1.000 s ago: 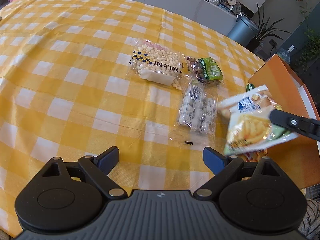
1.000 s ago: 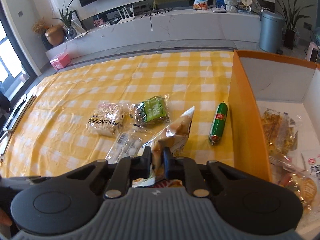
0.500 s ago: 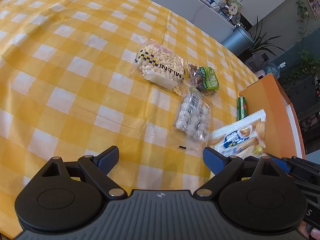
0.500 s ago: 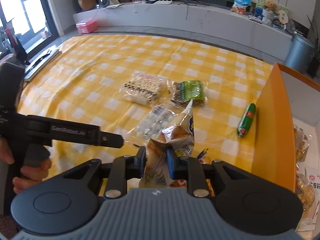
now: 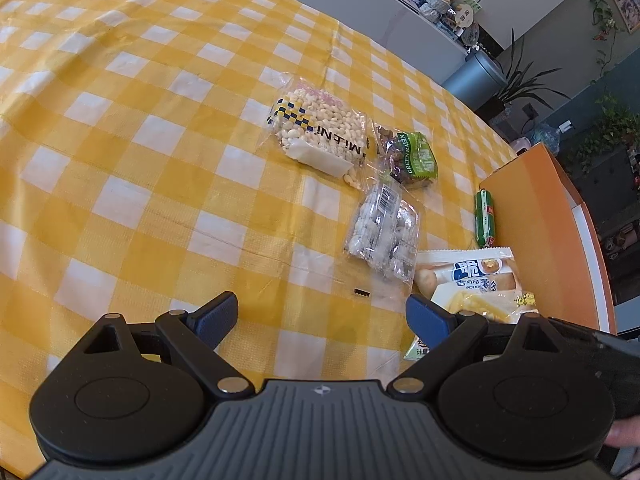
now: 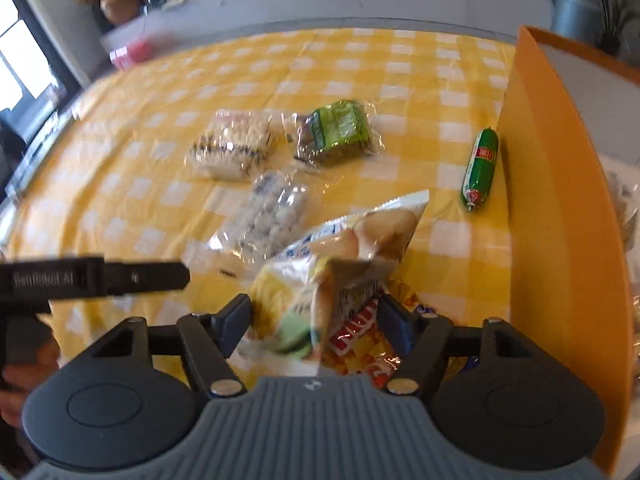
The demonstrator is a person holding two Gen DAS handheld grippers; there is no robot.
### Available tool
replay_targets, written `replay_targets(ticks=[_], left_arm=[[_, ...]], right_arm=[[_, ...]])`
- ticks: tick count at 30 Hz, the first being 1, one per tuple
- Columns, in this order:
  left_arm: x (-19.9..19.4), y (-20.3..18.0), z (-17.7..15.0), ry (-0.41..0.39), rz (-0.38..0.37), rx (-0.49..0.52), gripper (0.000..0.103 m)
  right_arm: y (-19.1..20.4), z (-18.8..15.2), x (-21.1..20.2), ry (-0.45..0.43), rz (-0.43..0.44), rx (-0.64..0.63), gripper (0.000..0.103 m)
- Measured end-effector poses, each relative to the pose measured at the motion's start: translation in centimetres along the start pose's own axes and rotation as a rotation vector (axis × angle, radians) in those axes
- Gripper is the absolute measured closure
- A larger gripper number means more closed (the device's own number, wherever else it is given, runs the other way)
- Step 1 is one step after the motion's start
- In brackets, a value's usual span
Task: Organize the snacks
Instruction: 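Grasp the clear quail-egg pack with the left gripper while the right holds the chip bag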
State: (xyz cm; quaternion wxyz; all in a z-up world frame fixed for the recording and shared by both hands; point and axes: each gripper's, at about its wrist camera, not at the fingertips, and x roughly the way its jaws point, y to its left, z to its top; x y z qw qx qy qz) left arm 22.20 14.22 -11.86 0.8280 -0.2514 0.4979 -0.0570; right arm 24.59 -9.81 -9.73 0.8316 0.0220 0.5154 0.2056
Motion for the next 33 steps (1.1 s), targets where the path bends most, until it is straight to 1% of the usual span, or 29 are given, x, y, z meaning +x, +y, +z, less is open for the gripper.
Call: replay_targets(ticks=[1,3,5,6,8,10,12,14,15,16,18,19,20,23,24,25,26,27,28,30,31,33], left_arm=[[0.0,-0.1,0.0,-0.001,0.003,0.003,0.000],[0.0,-0.3,-0.1,-0.002,0.011,0.011,0.000],[0.0,-0.4,-0.2,-0.002,0.017,0.019,0.000],[0.0,-0.4,-0.2,-0.002,0.019,0.021,0.000],[0.0,-0.4,-0.2,-0.003,0.019,0.021,0.000],[0.0,-0.4,-0.2,-0.003,0.018,0.019,0.000],[0.0,-0.3,-0.2,-0.002,0.016,0.018,0.000],[0.0,-0.2,-0.1,-0.003,0.011,0.009,0.000],[0.0,0.0,-0.1,-0.006,0.005,-0.011,0.000],[-0.1,0.3,0.0,-0.012,-0.004,-0.042,0.000],[-0.2,0.8,0.1,-0.016,-0.017,-0.085,0.000],[-0.3,1.0,0.2,-0.016,-0.020,-0.099,0.000],[-0.3,1.1,0.2,-0.016,-0.024,-0.109,0.000],[-0.4,1.4,0.2,-0.017,-0.036,-0.123,0.000],[-0.4,1.5,0.2,-0.016,-0.038,-0.127,0.000],[-0.4,1.5,0.2,-0.016,-0.040,-0.130,0.000],[-0.3,1.5,0.2,-0.016,-0.040,-0.130,0.000],[-0.3,1.5,0.2,-0.017,-0.039,-0.128,0.000],[-0.3,1.5,0.2,-0.017,-0.038,-0.126,0.000],[-0.3,1.5,0.2,-0.017,-0.033,-0.121,0.000],[-0.3,1.4,0.2,-0.018,-0.031,-0.117,0.000],[-0.3,1.3,0.2,-0.018,-0.026,-0.111,0.000]], right_arm=[[-0.7,0.2,0.1,-0.004,0.031,0.046,0.028],[-1.9,0.5,0.2,-0.022,0.080,0.137,0.028],[-2.7,0.5,0.4,-0.050,0.083,0.175,0.035],[-2.9,0.5,0.5,-0.060,0.069,0.181,0.042],[-3.2,0.4,0.5,-0.073,0.075,0.186,0.047],[-3.4,0.4,0.3,-0.081,0.080,0.189,0.056],[-3.1,0.3,-0.2,-0.096,0.076,0.172,0.058],[-2.1,0.2,-1.1,-0.128,0.030,0.106,0.058],[-1.2,0.2,-1.8,-0.149,-0.014,0.047,0.058],[0.1,0.1,-2.3,-0.163,-0.088,-0.031,0.059],[3.0,-0.5,-2.8,-0.183,-0.276,-0.204,0.059],[4.3,-1.0,-2.7,-0.189,-0.347,-0.284,0.059],[5.5,-1.5,-2.5,-0.183,-0.384,-0.347,0.059],[8.1,-3.1,-1.1,-0.131,-0.394,-0.496,0.059],[8.6,-3.7,-0.4,-0.107,-0.379,-0.541,0.058],[9.3,-4.5,0.2,-0.102,-0.385,-0.584,0.056],[9.9,-5.1,0.7,-0.114,-0.415,-0.633,0.053],[10.2,-5.3,1.0,-0.108,-0.428,-0.662,0.044],[10.2,-5.3,1.1,-0.100,-0.415,-0.661,0.033],[9.4,-4.8,0.8,-0.097,-0.336,-0.594,0.025],[8.7,-4.5,0.6,-0.102,-0.305,-0.551,0.025],[7.7,-3.9,0.6,-0.115,-0.277,-0.467,0.025]])
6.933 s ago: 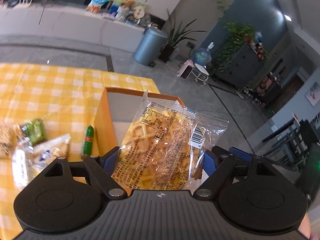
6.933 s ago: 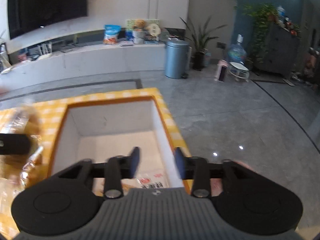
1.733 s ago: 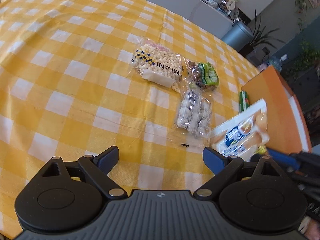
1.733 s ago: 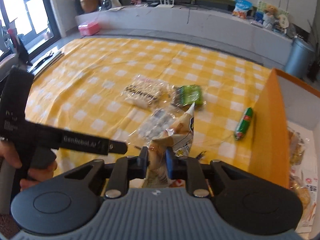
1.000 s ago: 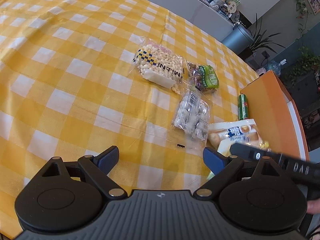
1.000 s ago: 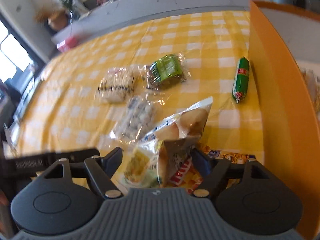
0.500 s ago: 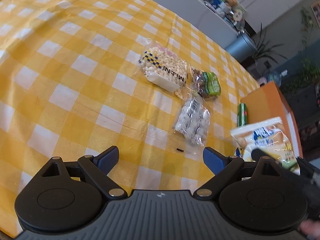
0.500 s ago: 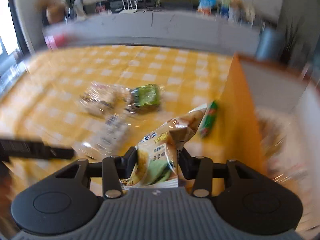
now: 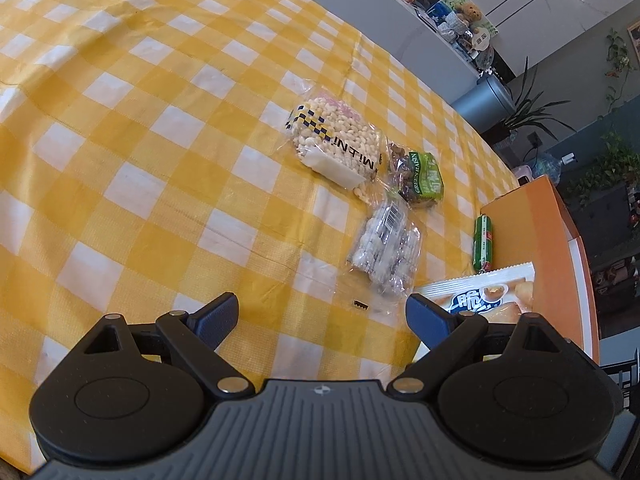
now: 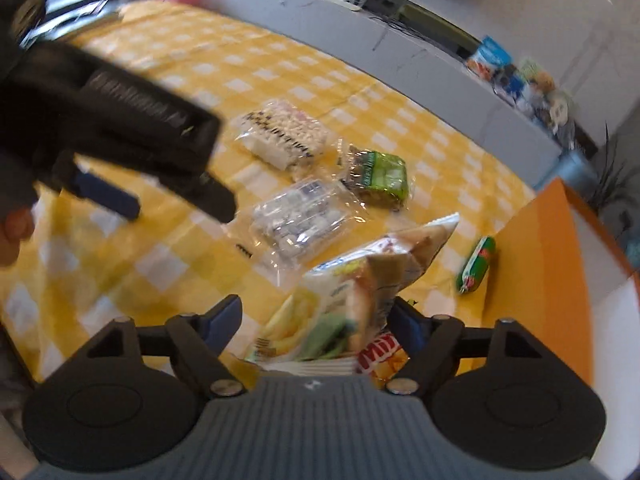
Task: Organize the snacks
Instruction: 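Grasp the clear quail-egg pack with the left gripper while the right holds the chip bag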
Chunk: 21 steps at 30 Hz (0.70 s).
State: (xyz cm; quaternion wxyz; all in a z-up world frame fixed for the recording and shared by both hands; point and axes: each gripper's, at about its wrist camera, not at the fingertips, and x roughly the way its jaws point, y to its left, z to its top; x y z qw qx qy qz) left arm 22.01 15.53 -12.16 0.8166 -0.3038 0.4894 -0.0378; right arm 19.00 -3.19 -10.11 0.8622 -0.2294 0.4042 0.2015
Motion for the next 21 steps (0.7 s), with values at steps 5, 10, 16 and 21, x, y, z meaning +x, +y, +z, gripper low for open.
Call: replay_targets(ticks=[5,10,16,21], left_arm=[[0.0,-0.1,-0.1,-0.001,0.003,0.004,0.000],[0.0,-0.2,-0.1,0.000,0.007,0.008,0.000],[0.0,-1.0,-0.4,-0.008,0.053,0.055,0.000],[-0.6,-2.6,-0.8,-0.023,0.052,0.129,0.000]], right_arm=[[-4.2,-0.3,1.4,0.013,0.083,0.326,0.047],[-4.4,-0.5,1.1,0.012,0.090,0.350,0.059],[-4.3,-0.5,-0.3,-0.026,0.107,0.335,0.060],[-5.5,-0.5,-2.1,-0.095,0.045,0.324,0.060]])
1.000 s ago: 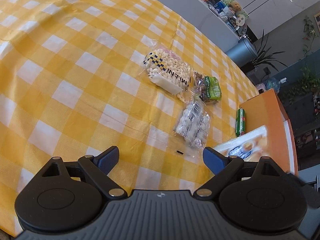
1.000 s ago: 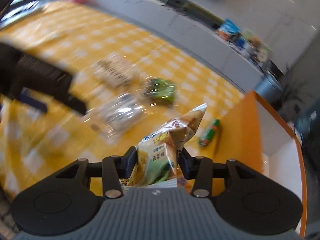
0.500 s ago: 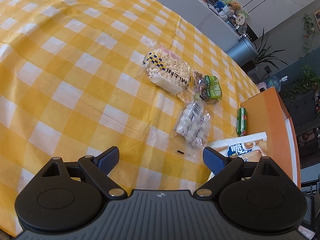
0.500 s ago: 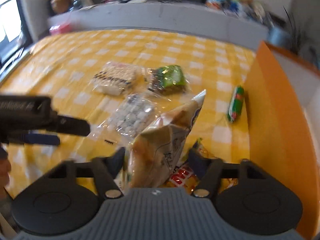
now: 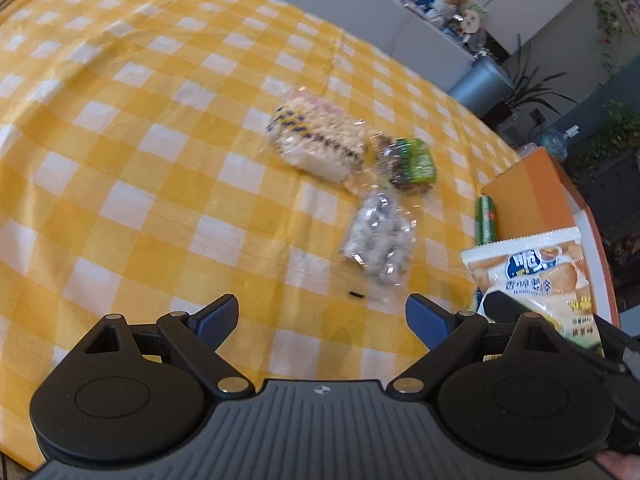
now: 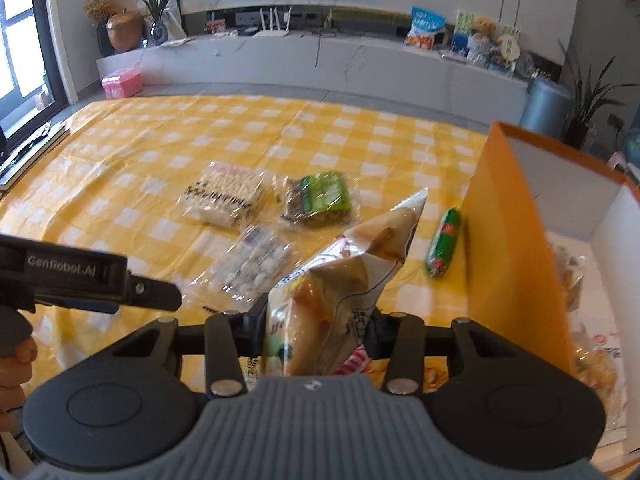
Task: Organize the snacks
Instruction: 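Grasp the clear quail-egg pack with the left gripper while the right holds the chip bag, then carry the chip bag and egg pack over the orange box with both grippers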
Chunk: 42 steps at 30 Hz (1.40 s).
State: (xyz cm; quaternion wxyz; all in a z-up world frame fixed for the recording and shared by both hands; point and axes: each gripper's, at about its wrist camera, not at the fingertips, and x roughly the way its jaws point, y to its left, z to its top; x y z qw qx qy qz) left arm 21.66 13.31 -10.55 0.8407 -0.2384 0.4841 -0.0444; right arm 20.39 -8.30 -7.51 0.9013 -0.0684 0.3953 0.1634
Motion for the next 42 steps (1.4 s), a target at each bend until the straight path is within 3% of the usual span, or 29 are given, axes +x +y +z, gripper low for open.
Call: replay_targets(ticks=[5,6,9,13,17,25,31,36,42], left_arm=[[-1.7,-4.5,-0.8,-0.144,0.080,0.255,0.000],[-1.8,-5.3,-0.9,-0.160,0.066,0.293,0.000],[-1.4,-7.0,-1.0,-0.156,0.016,0.386,0.000],[0.1,-8.7,-1.2,-0.177,0.035,0.494,0.000],[2.8,-9.2,-0.7,-0.134,0.058,0.483,0.000],[5.7,-8.6,-1.0,-0.115,0.108,0.498,0.000],[6.5,-7.6,-1.3,-0.150,0.161,0.487,0.032],[6.2,-7.9,-1.7,-0.168,0.172,0.516,0.036],[5.6,-7.8,-2.2,-0.202,0.176,0.477,0.039]], right_arm=[[-2.5,0.0,-0.6,-0.044,0.058,0.079,0.060],[-2.8,-0.1,-0.6,-0.049,0.046,0.076,0.060],[-3.9,-0.3,-0.6,-0.047,0.005,0.077,0.060],[-5.9,-0.4,-1.6,-0.090,0.065,0.130,0.060],[-6.4,-0.7,-2.3,-0.125,0.106,0.133,0.059],[-6.5,-1.4,-2.2,-0.136,0.064,0.061,0.059],[-6.3,-1.5,-2.2,-0.142,0.059,0.044,0.059],[-6.2,-1.4,-2.1,-0.139,0.051,0.043,0.059],[-5.9,-1.4,-2.1,-0.138,0.036,0.035,0.059]])
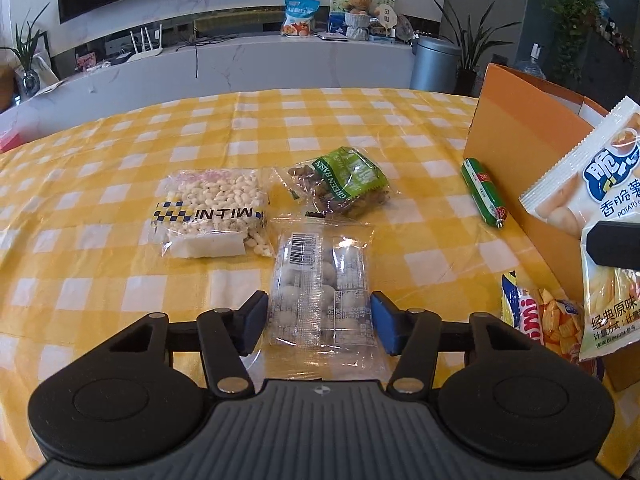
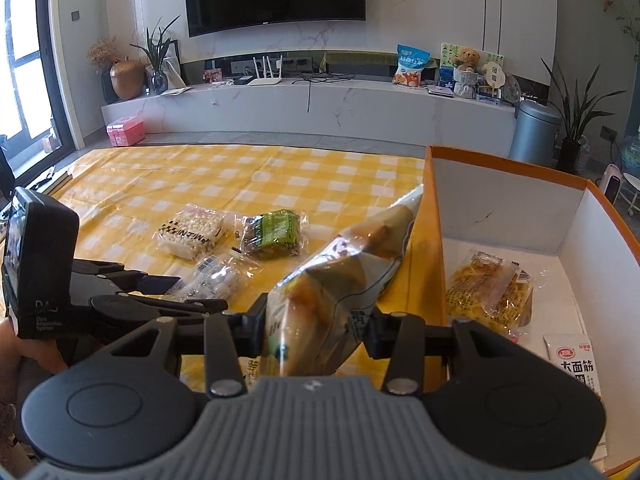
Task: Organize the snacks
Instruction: 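Carry the chip bag and egg pack over the orange box with both grippers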
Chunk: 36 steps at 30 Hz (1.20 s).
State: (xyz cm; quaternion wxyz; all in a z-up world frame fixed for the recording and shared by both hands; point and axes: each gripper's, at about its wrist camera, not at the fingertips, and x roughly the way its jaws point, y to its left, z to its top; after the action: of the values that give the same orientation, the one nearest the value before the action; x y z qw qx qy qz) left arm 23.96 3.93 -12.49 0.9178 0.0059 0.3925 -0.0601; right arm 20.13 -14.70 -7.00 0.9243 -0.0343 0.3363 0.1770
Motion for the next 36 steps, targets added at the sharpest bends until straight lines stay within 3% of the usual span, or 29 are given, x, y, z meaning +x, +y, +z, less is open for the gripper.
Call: replay_targets(ticks=[5,10,17,23,31,36], left_arm=[[-0.6,0.8,0.1,-0.017,-0.023,-0.047,0.039],[-2.9,1.4,0.0,-0.106,-0.078,-0.078,0.040],[-4.4,1.7,0.1,-0.135,-0.128,-0.132,0.040],[-6.3,1.3,0.2,-0.184,-0.148,-0.101,0.040],[-10.4,0.7,1.6,-0.299,-0.169,-0.108,0.040],[-12.1,-0.4,3.3,-0.347,-0.202,-0.105,0.040]], right_arm=[[0.1,0.0,0.1,0.003,-0.004,0.003,0.059],[0.2,0.0,0.2,-0.002,-0.015,-0.001,0.059],[0.2,-0.1,0.2,-0.005,-0.008,0.020,0.059],[-0.4,0.1,-0.1,-0.011,0.010,0.069,0.060],[-1.2,1.8,-4.7,-0.191,0.027,0.062,0.060],[-3.5,3.9,-7.7,-0.270,-0.060,0.036,0.060]])
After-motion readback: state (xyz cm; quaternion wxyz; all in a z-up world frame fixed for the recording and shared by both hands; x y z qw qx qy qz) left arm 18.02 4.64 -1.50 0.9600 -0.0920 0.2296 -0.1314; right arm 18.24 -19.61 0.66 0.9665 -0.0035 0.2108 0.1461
